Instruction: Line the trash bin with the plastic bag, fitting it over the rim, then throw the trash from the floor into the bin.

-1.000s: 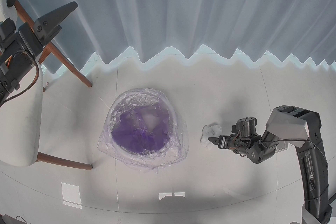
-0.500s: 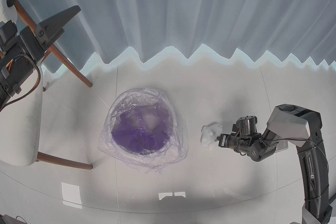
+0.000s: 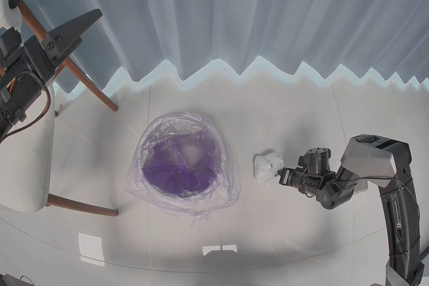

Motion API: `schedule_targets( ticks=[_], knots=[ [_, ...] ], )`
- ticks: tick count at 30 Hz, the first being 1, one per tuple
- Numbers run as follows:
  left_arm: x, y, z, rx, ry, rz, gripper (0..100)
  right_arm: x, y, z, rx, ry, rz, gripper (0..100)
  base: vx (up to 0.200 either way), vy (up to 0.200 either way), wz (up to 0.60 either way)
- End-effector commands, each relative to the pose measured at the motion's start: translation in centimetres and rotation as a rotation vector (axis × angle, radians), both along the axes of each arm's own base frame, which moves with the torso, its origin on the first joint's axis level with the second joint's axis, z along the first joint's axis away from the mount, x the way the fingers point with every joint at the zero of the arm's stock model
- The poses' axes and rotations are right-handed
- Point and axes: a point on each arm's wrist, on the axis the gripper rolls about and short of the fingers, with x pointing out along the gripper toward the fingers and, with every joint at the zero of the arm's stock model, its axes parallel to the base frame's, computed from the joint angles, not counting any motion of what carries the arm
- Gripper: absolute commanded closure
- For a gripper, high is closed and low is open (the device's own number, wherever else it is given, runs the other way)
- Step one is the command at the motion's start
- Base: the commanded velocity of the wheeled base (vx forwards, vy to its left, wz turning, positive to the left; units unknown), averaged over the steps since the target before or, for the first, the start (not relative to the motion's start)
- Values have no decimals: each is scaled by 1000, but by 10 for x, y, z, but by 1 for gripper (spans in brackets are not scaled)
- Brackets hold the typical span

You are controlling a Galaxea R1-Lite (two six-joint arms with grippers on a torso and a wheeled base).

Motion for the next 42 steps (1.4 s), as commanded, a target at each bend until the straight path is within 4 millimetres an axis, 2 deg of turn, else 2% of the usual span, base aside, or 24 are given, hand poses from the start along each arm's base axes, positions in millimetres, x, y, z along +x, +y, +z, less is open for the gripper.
schedule_targets(
  ticks=[1, 3, 4, 5, 6, 9, 14, 16, 19, 20, 21, 23, 26, 30, 37, 42],
  knots=[
    [0, 0, 0, 0, 0, -1, 0, -14, 1, 9, 15, -17, 4, 100, 0, 0, 0],
    [0, 0, 0, 1, 1, -1, 0, -30, 0, 22, 34, -38, 7, 100, 0, 0, 0],
    [0, 0, 0, 1, 1, -1, 0, -30, 0, 22, 34, -38, 7, 100, 0, 0, 0],
    [0, 0, -1, 1, 3, -1, 0, -41, -1, 32, 46, -75, 11, 100, 0, 0, 0],
    [0, 0, -1, 1, 3, -1, 0, -42, -1, 33, 47, -79, 11, 100, 0, 0, 0],
    [1, -1, -4, 6, 15, -2, 0, -73, -7, 53, 72, -161, 23, 100, 0, 0, 0],
    [2, -2, -9, 11, 31, -8, 0, -133, 6, 88, 112, -246, 121, 100, 0, 0, 0],
    [1, -3, -15, 20, 49, -18, 0, -156, 11, 113, 149, -274, 160, 100, 0, 0, 0],
    [0, -5, -18, 27, 58, -45, 0, -174, 17, 141, 245, -311, 188, 100, 0, 0, 0],
    [0, -6, -18, 28, 58, -51, 0, -176, 18, 144, 256, -316, 194, 100, 0, 0, 0],
    [-1, -7, -19, 31, 60, -63, 0, -185, 21, 161, 314, -349, 220, 100, 0, 0, 0],
    [-1, -8, -21, 33, 68, -71, 0, -196, 26, 176, 360, -378, 272, 100, 0, 0, 0],
    [-2, -12, -26, 41, 84, -94, 0, -210, 38, 184, 408, -378, 349, 100, 0, 0, 0],
    [0, -15, -36, 66, 117, -176, 0, -220, 53, 183, 480, -317, 408, 100, 0, 0, 0],
    [-3, -13, -30, 24, 121, -189, 0, -205, 68, 183, 499, -329, 444, 100, 0, 143, 0],
    [-7, -17, -29, 12, 124, -216, 0, -195, 81, 162, 474, -277, 465, 100, 0, 200, 0]
  ],
)
